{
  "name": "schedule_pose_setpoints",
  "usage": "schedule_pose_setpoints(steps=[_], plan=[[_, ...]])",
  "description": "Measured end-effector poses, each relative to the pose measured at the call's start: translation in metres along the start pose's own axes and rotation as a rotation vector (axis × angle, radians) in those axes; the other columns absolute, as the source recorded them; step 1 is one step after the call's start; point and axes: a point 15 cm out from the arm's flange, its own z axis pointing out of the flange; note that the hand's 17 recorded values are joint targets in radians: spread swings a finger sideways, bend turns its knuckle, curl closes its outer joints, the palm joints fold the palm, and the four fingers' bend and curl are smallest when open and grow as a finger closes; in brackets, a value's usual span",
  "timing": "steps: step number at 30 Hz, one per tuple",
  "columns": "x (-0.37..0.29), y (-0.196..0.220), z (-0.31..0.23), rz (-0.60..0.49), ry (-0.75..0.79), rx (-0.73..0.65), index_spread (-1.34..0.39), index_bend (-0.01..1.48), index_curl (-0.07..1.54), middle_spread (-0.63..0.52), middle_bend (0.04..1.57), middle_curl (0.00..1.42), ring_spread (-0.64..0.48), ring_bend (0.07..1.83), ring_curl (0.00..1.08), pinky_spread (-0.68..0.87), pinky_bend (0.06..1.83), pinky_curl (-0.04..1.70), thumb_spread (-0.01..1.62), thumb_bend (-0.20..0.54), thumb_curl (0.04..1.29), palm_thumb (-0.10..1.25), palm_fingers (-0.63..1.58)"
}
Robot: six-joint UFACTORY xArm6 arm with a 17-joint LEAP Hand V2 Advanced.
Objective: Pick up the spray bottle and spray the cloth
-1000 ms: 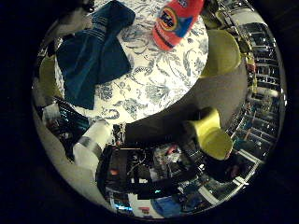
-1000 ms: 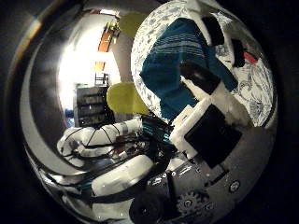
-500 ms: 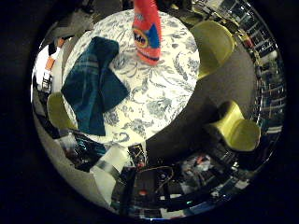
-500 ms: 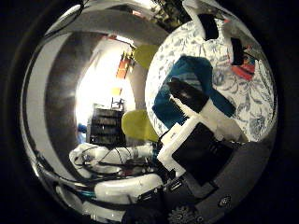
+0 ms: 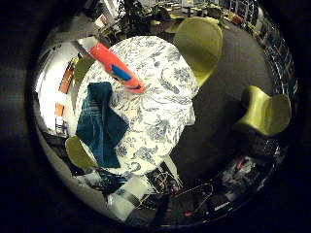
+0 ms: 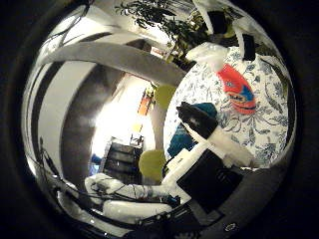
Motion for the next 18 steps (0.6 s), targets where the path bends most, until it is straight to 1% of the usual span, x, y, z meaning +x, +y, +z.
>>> schedule_pose_setpoints(steps=[2,4,5,6,9,11,15,18], plan=[[0.013,0.002,0.001,0.033,-0.022,0.015,-0.29,0.19,0.56,-0.14,0.67,0.59,-0.15,0.91,0.48,-0.19,1.39,-0.01,1.07,-0.022,0.39,0.7,0.33],[0.023,0.003,0.003,0.053,-0.046,0.032,-0.26,0.19,0.54,-0.11,0.65,0.58,-0.11,0.88,0.48,-0.15,1.36,-0.01,1.06,-0.026,0.39,0.68,0.23],[0.027,0.003,0.005,0.061,-0.06,0.04,-0.26,0.19,0.54,-0.1,0.64,0.57,-0.1,0.88,0.48,-0.13,1.35,-0.01,1.07,-0.028,0.39,0.68,0.23],[0.031,0.004,0.009,0.068,-0.078,0.047,-0.24,0.19,0.53,-0.07,0.62,0.56,-0.07,0.83,0.46,-0.09,1.33,-0.01,1.06,-0.031,0.38,0.67,0.15],[0.041,0.006,0.02,0.081,-0.118,0.052,-0.21,0.19,0.49,0.01,0.53,0.51,0.05,0.72,0.41,0.07,1.29,-0.01,1.04,-0.038,0.35,0.61,0.04],[0.047,0.009,0.027,0.09,-0.138,0.044,-0.19,0.19,0.46,0.08,0.47,0.46,0.13,0.63,0.37,0.19,1.21,-0.01,1.02,-0.037,0.33,0.56,-0.04],[0.058,0.014,0.039,0.092,-0.173,0.036,-0.19,0.15,0.39,0.16,0.38,0.4,0.19,0.54,0.32,0.3,1.08,-0.01,0.99,-0.036,0.31,0.5,-0.05],[0.062,0.01,0.048,0.088,-0.214,0.065,-0.18,0.15,0.35,0.17,0.34,0.37,0.21,0.49,0.29,0.34,1.02,0.0,0.98,-0.029,0.31,0.48,-0.03]])
